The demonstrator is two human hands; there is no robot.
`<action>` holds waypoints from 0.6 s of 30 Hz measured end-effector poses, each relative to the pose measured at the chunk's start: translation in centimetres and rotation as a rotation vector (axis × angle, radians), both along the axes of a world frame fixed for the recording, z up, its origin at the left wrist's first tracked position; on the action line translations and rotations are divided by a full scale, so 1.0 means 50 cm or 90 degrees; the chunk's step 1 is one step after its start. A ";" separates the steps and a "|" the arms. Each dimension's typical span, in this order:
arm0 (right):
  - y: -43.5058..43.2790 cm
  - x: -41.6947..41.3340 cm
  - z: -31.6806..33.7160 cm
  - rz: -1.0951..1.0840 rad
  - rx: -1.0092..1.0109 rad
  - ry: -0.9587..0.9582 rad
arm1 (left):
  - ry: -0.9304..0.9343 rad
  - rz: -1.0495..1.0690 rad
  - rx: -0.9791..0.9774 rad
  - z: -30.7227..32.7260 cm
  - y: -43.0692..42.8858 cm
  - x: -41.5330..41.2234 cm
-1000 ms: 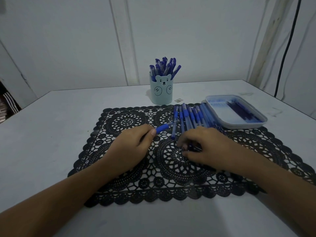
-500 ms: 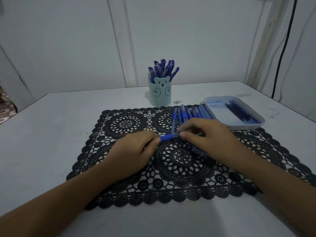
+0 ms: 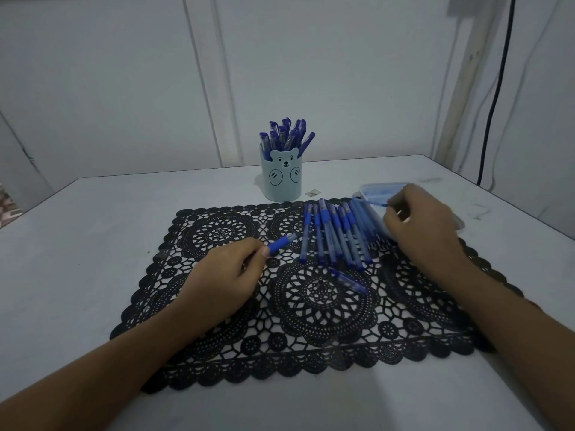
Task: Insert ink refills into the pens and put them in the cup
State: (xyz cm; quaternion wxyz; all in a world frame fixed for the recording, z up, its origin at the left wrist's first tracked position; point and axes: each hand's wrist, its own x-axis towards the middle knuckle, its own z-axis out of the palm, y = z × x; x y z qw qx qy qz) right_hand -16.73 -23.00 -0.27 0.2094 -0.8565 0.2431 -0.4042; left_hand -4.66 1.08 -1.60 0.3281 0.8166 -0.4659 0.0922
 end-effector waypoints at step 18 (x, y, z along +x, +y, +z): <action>-0.097 -0.002 0.002 -0.229 -0.014 0.329 | 0.006 0.013 0.026 -0.001 -0.002 -0.002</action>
